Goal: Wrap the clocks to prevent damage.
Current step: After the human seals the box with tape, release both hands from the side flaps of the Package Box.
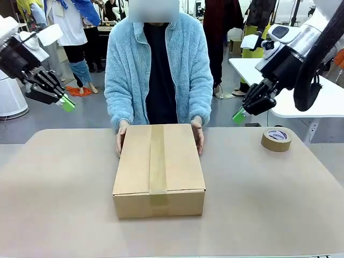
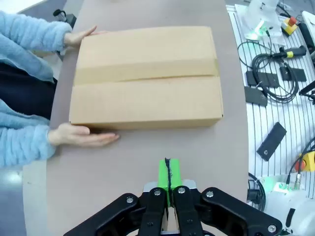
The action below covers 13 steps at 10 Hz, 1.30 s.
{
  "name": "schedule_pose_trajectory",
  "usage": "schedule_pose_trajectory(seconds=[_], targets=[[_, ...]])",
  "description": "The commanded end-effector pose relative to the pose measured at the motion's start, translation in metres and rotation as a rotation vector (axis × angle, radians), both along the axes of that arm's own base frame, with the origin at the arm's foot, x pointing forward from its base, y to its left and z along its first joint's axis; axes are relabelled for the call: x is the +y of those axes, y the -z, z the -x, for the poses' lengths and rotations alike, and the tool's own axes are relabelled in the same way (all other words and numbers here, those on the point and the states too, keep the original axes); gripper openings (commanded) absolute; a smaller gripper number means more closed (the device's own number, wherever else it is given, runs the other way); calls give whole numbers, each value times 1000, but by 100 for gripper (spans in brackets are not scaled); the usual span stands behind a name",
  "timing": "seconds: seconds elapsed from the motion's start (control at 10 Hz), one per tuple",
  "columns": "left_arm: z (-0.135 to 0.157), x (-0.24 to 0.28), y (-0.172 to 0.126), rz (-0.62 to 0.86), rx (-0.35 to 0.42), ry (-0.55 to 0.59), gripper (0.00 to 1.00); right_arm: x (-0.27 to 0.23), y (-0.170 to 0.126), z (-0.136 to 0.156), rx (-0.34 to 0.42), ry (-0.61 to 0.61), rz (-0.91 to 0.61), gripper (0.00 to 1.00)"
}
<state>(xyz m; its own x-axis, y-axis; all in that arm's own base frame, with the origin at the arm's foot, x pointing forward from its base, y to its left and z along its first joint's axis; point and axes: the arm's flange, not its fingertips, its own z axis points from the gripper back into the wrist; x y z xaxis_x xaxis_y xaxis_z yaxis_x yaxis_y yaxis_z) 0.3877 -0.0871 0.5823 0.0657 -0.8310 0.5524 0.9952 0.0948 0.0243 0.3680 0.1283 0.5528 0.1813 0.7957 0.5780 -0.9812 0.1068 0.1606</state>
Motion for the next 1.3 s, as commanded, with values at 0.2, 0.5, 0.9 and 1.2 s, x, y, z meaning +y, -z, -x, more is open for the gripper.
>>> schedule_pose_trajectory(seconds=[0.2,0.5,0.9,1.2], targets=[[-6,-3,5,18,-1,7,0,-2,-1,-7,-5,12,-18,1],[-6,-3,5,18,-1,7,0,-2,-1,-7,-5,12,-18,1],[-6,-3,5,18,-1,7,0,-2,-1,-7,-5,12,-18,1],[-6,-3,5,18,-1,7,0,-2,-1,-7,-5,12,-18,1]])
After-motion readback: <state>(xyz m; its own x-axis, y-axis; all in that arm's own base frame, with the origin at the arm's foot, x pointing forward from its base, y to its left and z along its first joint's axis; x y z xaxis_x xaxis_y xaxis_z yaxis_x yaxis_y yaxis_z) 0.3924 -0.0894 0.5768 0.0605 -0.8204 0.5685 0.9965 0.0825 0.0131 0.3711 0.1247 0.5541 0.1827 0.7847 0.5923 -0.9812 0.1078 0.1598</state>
